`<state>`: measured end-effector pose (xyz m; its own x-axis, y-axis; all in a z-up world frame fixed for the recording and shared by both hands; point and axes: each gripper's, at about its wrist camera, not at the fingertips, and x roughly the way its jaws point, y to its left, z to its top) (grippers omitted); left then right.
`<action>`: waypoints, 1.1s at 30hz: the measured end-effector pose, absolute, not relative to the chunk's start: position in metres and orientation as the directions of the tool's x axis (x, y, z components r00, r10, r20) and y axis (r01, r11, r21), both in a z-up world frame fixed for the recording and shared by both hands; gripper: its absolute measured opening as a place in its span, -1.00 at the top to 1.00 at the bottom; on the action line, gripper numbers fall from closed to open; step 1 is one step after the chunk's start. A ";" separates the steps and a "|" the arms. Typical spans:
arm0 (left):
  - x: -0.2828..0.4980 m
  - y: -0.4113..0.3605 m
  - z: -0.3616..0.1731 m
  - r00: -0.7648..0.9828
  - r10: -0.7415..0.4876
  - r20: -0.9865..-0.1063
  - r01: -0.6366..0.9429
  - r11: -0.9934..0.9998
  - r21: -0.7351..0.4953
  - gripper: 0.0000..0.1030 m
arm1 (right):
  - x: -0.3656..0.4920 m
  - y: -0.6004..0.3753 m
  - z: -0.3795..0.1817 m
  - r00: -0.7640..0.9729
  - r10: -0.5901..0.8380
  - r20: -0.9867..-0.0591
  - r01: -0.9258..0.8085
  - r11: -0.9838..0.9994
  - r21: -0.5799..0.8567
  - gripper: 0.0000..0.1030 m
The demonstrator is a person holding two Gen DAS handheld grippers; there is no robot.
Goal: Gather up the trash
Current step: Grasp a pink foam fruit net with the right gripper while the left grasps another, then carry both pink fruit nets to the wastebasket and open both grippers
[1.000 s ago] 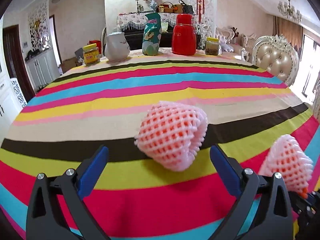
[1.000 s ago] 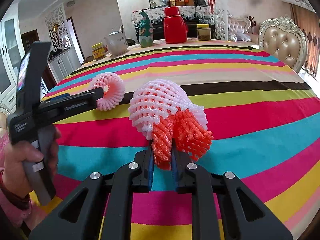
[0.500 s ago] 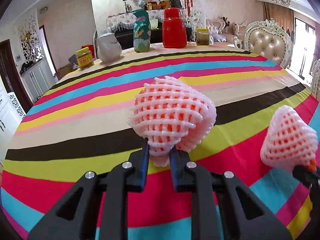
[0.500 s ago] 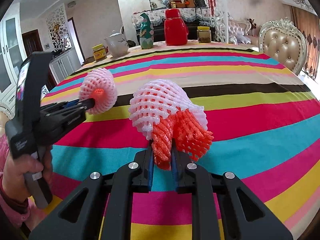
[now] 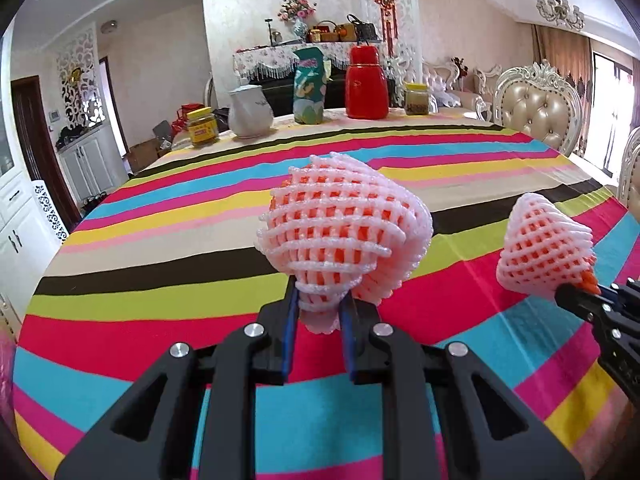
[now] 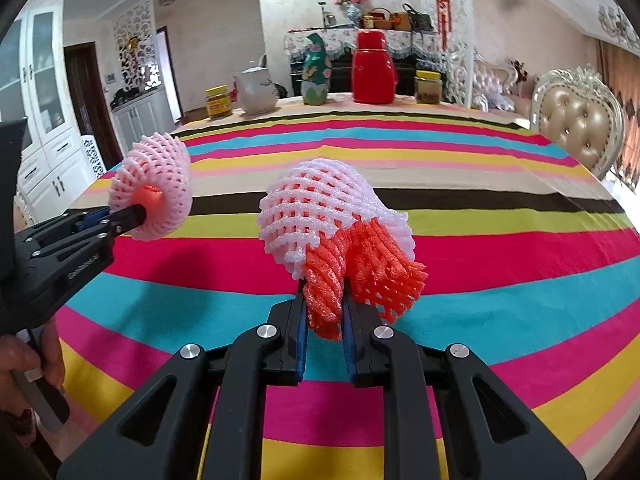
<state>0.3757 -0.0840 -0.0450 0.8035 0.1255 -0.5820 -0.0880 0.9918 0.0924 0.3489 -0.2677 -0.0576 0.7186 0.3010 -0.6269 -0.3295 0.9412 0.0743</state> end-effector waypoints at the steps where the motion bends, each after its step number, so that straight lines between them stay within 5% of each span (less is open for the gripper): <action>1: 0.372 -0.082 -0.044 0.803 0.128 -0.582 -0.091 0.992 0.092 0.64 | 0.347 -0.265 -0.057 0.719 0.307 -0.624 -0.336 0.939 0.074 0.68; 33: 0.204 0.031 -0.021 0.800 0.258 -0.542 -0.259 0.963 0.077 0.64 | 0.272 -0.143 -0.034 0.614 0.488 -0.620 -0.619 0.785 0.005 0.68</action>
